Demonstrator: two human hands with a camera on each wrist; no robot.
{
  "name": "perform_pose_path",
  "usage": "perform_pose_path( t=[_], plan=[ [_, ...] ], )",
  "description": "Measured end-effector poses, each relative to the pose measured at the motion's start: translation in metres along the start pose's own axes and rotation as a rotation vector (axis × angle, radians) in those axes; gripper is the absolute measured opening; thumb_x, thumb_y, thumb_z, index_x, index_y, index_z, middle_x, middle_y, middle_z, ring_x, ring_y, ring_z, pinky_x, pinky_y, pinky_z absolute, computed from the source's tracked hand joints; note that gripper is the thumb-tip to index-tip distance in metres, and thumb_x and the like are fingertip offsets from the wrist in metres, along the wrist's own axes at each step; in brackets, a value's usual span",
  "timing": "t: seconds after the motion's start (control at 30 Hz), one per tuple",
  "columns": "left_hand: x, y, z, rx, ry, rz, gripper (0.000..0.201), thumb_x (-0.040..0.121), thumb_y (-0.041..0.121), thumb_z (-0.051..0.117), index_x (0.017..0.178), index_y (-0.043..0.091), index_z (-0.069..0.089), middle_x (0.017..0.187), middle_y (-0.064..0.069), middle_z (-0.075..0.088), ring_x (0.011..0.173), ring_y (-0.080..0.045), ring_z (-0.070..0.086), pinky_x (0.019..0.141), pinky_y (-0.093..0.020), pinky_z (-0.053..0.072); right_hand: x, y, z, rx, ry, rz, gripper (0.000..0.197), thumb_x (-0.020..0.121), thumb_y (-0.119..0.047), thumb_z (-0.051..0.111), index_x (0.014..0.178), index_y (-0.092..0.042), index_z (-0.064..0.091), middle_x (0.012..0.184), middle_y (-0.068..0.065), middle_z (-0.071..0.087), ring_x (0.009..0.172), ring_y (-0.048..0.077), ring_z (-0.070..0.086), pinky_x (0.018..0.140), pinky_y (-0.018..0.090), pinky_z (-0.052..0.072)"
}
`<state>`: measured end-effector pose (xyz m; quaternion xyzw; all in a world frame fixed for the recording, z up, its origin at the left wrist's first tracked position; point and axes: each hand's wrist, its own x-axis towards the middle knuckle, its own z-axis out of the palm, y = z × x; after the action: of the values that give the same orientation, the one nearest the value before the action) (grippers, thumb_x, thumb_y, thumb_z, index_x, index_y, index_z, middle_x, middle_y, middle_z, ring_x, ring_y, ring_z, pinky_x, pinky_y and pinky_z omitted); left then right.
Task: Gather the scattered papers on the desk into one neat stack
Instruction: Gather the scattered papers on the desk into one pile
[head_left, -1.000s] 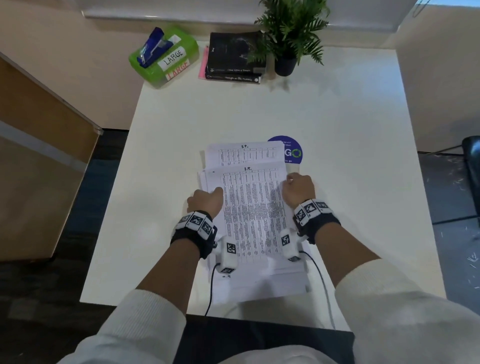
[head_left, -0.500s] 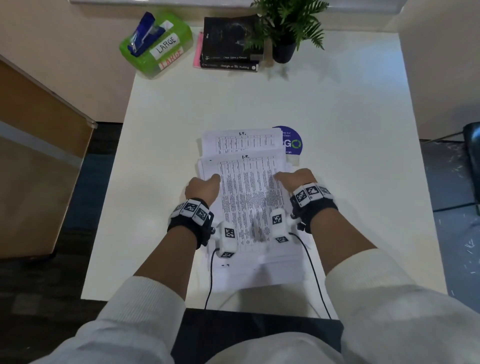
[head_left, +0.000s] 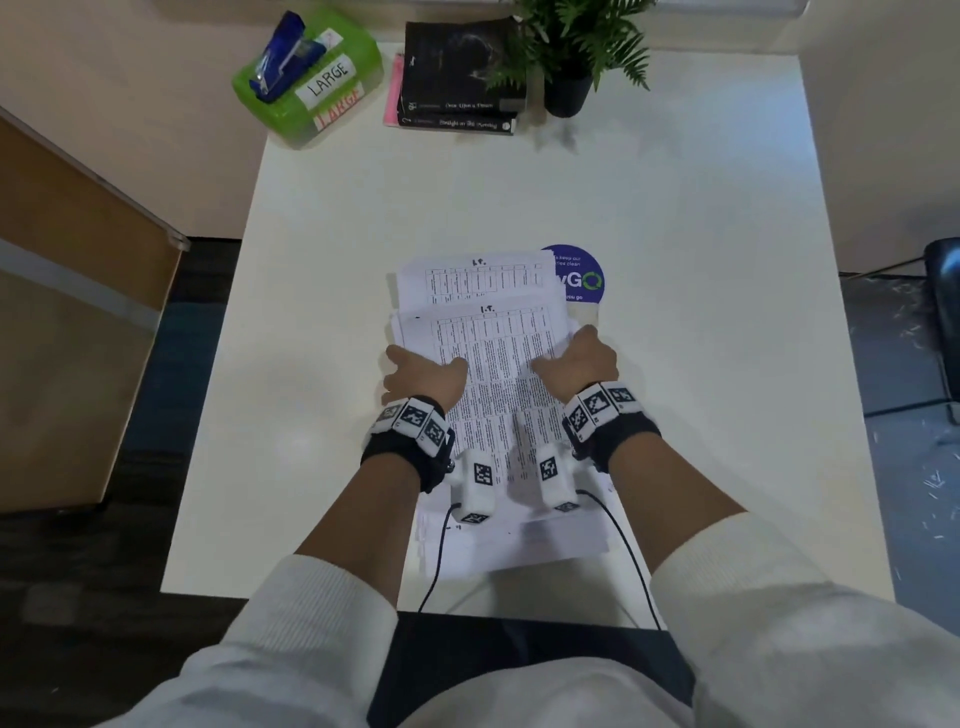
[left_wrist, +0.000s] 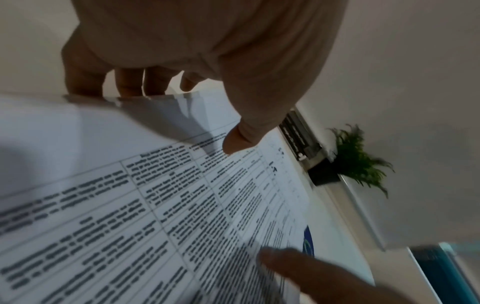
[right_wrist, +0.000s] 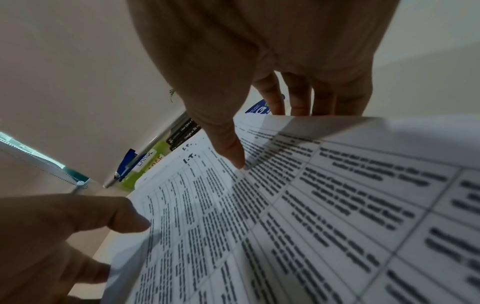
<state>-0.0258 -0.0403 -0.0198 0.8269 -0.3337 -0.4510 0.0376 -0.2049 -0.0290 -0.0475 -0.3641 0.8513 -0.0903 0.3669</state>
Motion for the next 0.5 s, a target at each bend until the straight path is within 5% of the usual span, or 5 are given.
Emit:
perform_pose_path(
  t=[0.2, 0.27, 0.37, 0.5],
  plan=[
    [0.004, 0.005, -0.003, -0.041, -0.044, -0.076, 0.083, 0.064, 0.049, 0.068, 0.127, 0.000, 0.046, 0.096, -0.008, 0.064, 0.069, -0.022, 0.061, 0.065, -0.031, 0.051, -0.010, 0.007, 0.004, 0.007, 0.029, -0.047, 0.049, 0.071, -0.034, 0.081, 0.106, -0.010, 0.055, 0.104, 0.007, 0.063, 0.096, 0.027, 0.063, 0.086, 0.041, 0.056],
    [0.003, 0.004, 0.001, 0.024, -0.052, -0.070, 0.096, 0.055, 0.057, 0.067, 0.130, 0.002, 0.043, 0.104, -0.011, 0.063, 0.084, -0.026, 0.065, 0.080, -0.039, 0.056, -0.013, 0.012, 0.003, 0.002, 0.029, -0.070, 0.046, 0.073, -0.030, 0.080, 0.106, -0.010, 0.055, 0.104, 0.008, 0.063, 0.095, 0.026, 0.062, 0.085, 0.040, 0.056],
    [-0.002, 0.001, 0.001, 0.201, 0.009, -0.096, 0.093, 0.065, 0.057, 0.068, 0.137, 0.009, 0.033, 0.135, -0.020, 0.042, 0.120, -0.037, 0.048, 0.098, -0.048, 0.044, -0.012, 0.024, -0.002, -0.074, 0.040, -0.110, 0.055, 0.073, -0.034, 0.079, 0.114, -0.008, 0.053, 0.110, 0.009, 0.060, 0.102, 0.028, 0.060, 0.087, 0.040, 0.055],
    [-0.010, 0.002, 0.013, 0.222, -0.016, -0.044, 0.094, 0.070, 0.052, 0.070, 0.141, 0.006, 0.027, 0.135, -0.021, 0.046, 0.122, -0.037, 0.048, 0.100, -0.048, 0.045, -0.015, 0.031, -0.001, -0.186, 0.012, -0.077, 0.050, 0.072, -0.044, 0.078, 0.104, -0.013, 0.056, 0.105, 0.009, 0.062, 0.091, 0.026, 0.061, 0.072, 0.032, 0.052]
  ],
)
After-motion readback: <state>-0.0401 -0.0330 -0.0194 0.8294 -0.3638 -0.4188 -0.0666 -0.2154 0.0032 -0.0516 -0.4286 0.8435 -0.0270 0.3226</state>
